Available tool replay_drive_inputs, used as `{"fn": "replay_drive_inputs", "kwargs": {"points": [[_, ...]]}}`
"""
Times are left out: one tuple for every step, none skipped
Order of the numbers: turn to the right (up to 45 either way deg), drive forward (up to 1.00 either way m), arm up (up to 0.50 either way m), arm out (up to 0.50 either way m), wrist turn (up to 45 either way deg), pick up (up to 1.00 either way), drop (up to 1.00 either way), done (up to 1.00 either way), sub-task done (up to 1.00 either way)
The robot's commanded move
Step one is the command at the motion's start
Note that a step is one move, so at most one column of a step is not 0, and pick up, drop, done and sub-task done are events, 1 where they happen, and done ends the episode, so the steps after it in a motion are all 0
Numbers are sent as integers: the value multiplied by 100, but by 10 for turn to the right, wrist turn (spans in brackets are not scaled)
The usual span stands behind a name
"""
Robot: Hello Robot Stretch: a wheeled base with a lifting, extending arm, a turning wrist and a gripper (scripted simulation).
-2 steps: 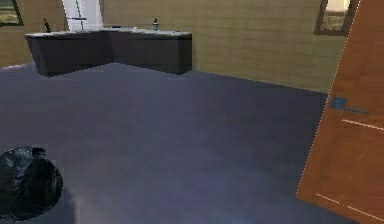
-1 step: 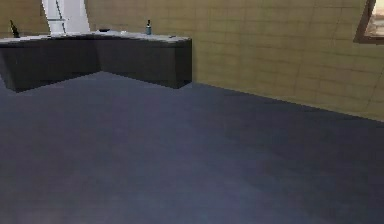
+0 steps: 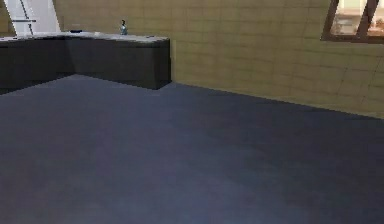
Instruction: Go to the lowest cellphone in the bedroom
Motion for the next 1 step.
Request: {"fn": "replay_drive_inputs", "kwargs": {"points": [[0, 40, 0, 0, 0, 0, 0, 0, 0]]}}
